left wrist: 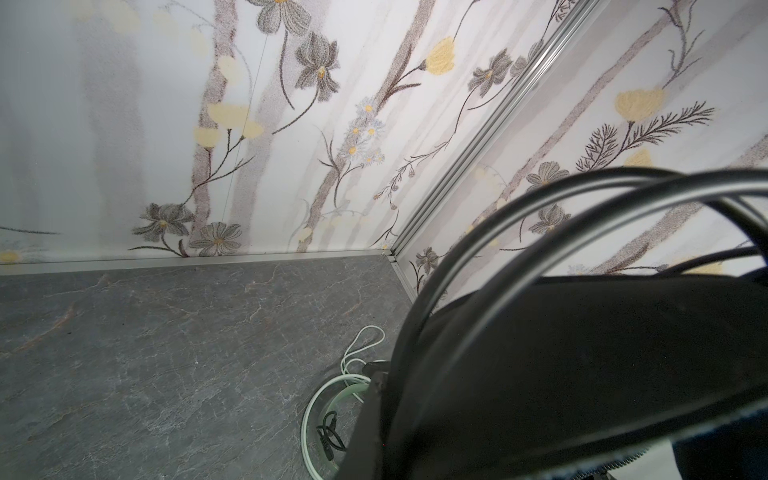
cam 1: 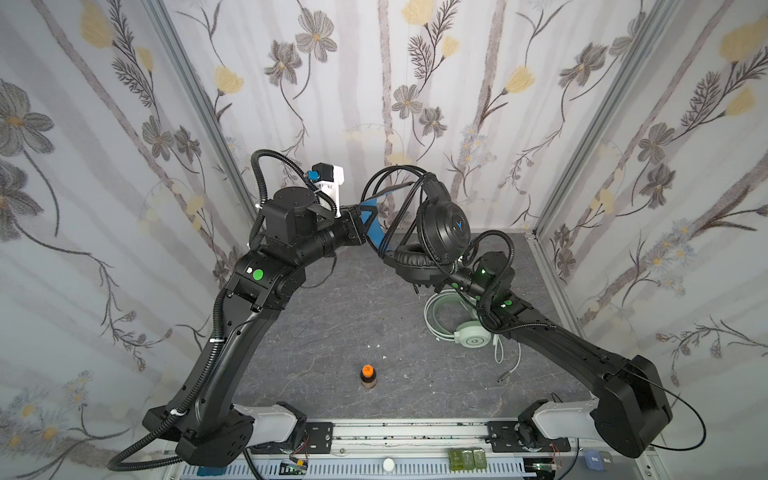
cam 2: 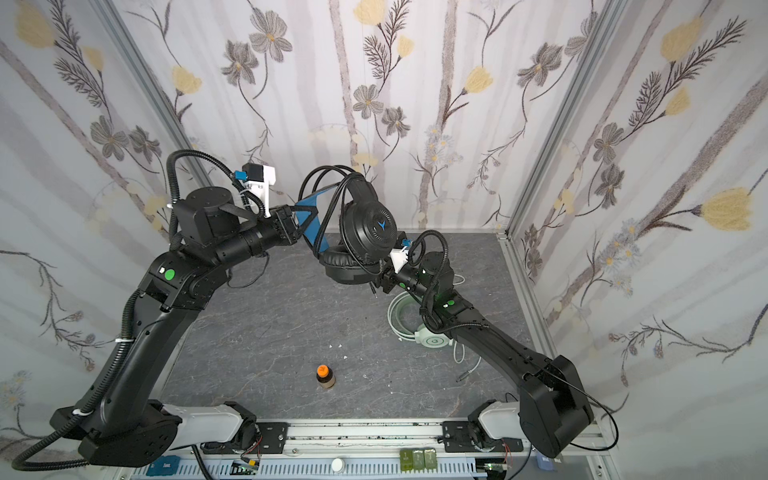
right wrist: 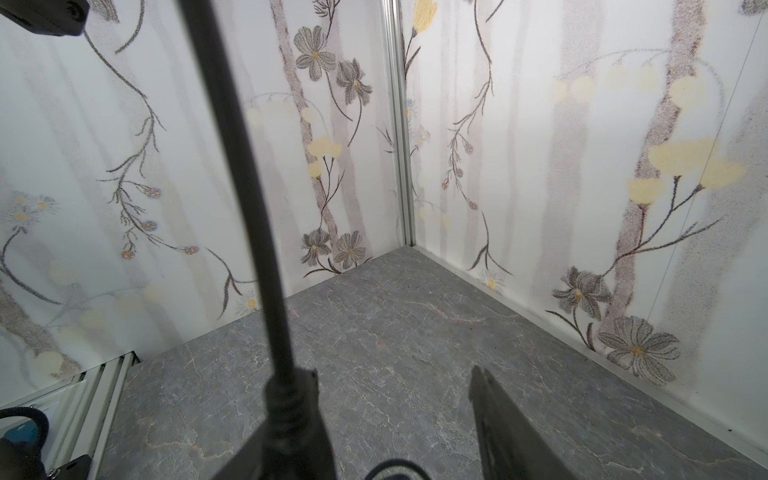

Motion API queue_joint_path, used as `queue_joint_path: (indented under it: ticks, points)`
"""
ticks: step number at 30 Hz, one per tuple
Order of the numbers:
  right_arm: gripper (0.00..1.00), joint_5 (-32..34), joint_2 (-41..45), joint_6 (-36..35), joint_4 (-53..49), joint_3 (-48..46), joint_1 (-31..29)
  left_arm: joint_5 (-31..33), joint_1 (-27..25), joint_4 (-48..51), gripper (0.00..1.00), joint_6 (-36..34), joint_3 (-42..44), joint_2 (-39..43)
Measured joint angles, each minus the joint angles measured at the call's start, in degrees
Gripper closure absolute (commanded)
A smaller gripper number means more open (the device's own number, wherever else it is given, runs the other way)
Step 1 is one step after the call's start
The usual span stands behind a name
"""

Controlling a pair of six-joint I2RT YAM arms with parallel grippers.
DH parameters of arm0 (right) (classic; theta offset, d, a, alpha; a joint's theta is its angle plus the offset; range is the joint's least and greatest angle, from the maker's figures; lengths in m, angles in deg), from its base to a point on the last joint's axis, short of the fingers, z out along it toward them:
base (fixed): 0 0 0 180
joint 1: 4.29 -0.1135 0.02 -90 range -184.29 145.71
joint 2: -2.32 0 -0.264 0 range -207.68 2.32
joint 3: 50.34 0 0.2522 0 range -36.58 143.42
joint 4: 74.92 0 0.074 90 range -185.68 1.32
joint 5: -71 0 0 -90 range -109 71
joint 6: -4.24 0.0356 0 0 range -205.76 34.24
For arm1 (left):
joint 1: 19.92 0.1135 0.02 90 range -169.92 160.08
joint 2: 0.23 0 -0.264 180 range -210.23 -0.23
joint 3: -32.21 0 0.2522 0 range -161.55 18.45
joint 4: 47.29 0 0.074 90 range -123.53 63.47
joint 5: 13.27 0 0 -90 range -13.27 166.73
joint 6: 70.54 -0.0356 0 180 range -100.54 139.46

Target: Wrap the headphones

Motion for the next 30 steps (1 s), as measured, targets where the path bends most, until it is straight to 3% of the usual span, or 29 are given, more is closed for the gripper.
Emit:
queue_joint_path:
  ticks: [11, 20, 30]
  points:
    - [0.41, -2.40, -4.11, 1.86, 2.84, -1.42, 0.13, -0.11, -0.20, -0.44, 1.00, 1.97, 0.35, 0.11]
    - [0.29, -2.56, -7.04, 2.32, 4.35, -3.30, 0.15, -0.17, -0.17, -0.57, 1.00, 2.56, 0.48, 0.22]
    - [0.30, -2.54, -8.79, 2.56, 4.79, -4.61, 0.20, -0.20, -0.17, -1.64, 1.00, 3.26, 0.48, 0.22]
